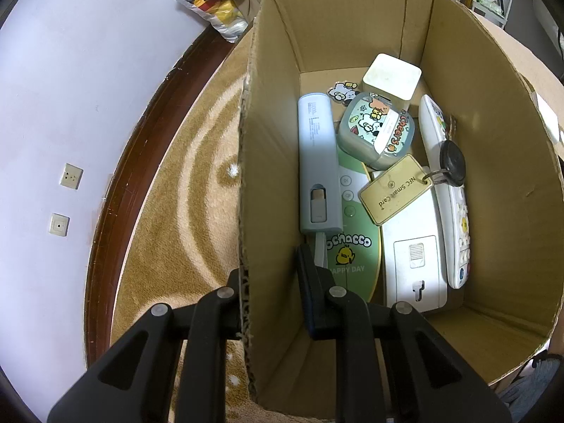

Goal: Organize rigid objects
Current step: 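Reach the right gripper to the black key bunch and grasp it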

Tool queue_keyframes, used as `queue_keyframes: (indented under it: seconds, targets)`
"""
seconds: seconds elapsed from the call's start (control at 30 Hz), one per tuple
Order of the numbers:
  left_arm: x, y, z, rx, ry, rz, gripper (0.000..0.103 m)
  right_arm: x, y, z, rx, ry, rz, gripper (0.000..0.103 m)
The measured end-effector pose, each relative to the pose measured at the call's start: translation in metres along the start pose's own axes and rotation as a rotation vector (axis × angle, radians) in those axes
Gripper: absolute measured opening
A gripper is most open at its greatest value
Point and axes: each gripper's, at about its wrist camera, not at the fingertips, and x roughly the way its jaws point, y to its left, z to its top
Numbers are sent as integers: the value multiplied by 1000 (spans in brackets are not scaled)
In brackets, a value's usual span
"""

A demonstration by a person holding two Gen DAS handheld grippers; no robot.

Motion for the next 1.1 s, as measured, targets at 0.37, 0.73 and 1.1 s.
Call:
queue_keyframes:
  seconds: [0.37,0.73,1.1]
  targets:
    - [0,0,0,-1,0,-1,19,-12,0,-1,-4,-24,8,79]
    - [0,-1,0,0,0,-1,19,-30,3,-1,-17,-76,17,79]
    - [1,-1,-1,-1,0,-1,19,-44,17,3,-47,-110,57,79]
